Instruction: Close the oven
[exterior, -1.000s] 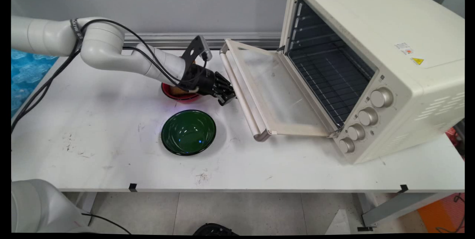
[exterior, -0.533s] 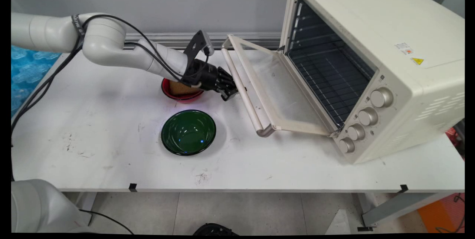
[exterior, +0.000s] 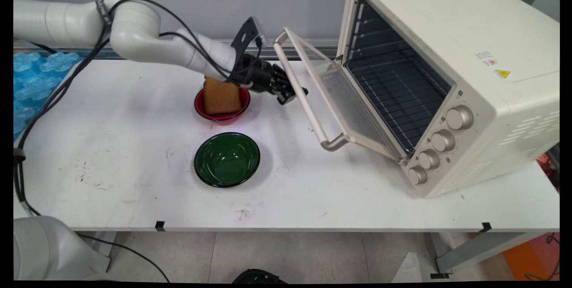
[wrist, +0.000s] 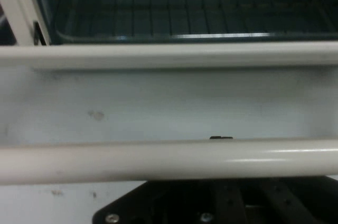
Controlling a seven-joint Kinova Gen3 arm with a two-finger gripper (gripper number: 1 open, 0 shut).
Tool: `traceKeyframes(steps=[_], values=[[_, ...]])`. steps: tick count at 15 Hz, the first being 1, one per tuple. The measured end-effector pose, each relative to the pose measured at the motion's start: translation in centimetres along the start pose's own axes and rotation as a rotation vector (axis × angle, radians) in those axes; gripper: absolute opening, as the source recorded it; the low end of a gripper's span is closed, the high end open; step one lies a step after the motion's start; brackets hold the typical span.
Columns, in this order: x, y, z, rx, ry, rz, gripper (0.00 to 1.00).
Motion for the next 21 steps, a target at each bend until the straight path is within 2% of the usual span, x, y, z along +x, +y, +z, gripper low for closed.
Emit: traceKeyframes(steps=[10, 21], values=[[4.8, -2.3, 2.3, -0.012, 0.035, 0.026, 0.0], [6.6, -2.3, 1.6, -0.028, -0.023, 0.007, 0.0]])
